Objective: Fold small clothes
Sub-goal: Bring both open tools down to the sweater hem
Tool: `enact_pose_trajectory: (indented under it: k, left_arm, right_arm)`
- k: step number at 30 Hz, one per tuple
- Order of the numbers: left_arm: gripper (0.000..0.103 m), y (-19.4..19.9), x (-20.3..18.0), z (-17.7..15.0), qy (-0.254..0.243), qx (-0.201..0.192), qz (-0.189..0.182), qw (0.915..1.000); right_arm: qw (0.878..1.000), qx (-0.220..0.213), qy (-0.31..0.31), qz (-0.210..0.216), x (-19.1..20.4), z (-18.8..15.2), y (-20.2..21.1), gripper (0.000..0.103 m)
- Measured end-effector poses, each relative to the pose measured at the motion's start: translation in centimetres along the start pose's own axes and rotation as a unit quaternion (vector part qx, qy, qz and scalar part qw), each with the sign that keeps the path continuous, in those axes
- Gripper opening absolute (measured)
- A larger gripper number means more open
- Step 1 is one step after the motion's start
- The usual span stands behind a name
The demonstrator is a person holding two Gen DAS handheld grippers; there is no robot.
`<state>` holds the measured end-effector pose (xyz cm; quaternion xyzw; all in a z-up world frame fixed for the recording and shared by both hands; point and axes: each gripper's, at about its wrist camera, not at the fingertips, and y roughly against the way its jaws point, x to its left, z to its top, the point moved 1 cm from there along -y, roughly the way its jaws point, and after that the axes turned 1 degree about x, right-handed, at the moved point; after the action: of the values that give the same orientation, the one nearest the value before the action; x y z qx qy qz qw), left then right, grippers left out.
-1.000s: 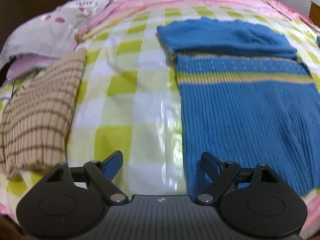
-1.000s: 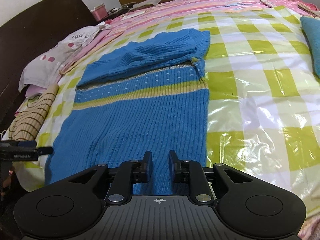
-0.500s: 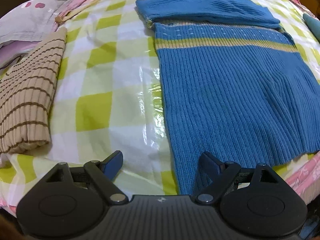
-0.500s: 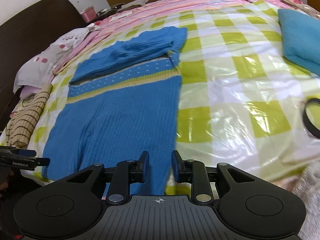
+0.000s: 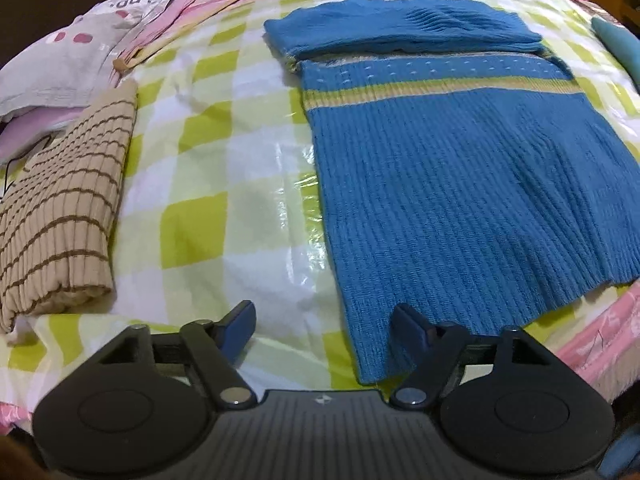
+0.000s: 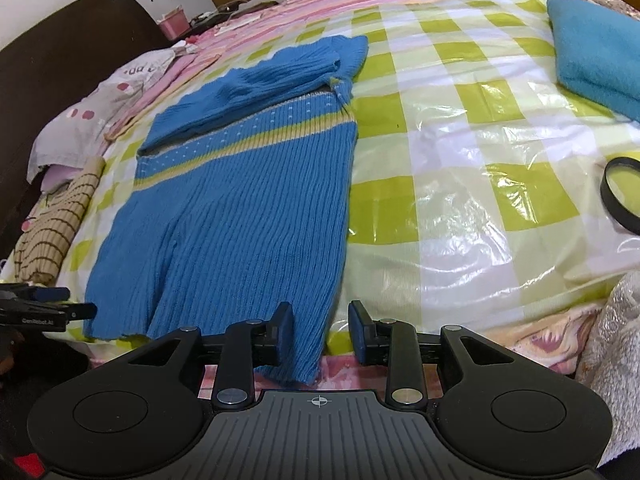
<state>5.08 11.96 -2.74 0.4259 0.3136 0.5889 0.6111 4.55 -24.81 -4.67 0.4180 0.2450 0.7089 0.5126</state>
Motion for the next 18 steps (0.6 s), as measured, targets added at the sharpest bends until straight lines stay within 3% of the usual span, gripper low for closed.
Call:
enact_pose_trajectory:
  k: [7,12,18]
  left_arm:
    - [0.077,1.2,-0.4,-0.6,-0.006,-0.040,0.020,0.9990]
    - [0.077,0.8,0.0,-0.4,-0.015,-0.020,-0.037,0.9990]
    - [0.073,-0.9,0.9,0.2,0.010,0.035,-0.102,0.9941]
  right_arm:
    - [1.000,-0.004,-0.007,0.006,-0.3,-0.3,0.0,0.031]
    - [1.000,-0.005,-0.011,0.011,-0.4,-0.3,-0.2,0.031]
    - [1.000,-0.006,-0.013,0.022,-0.1,-0.5,-0.2,0.032]
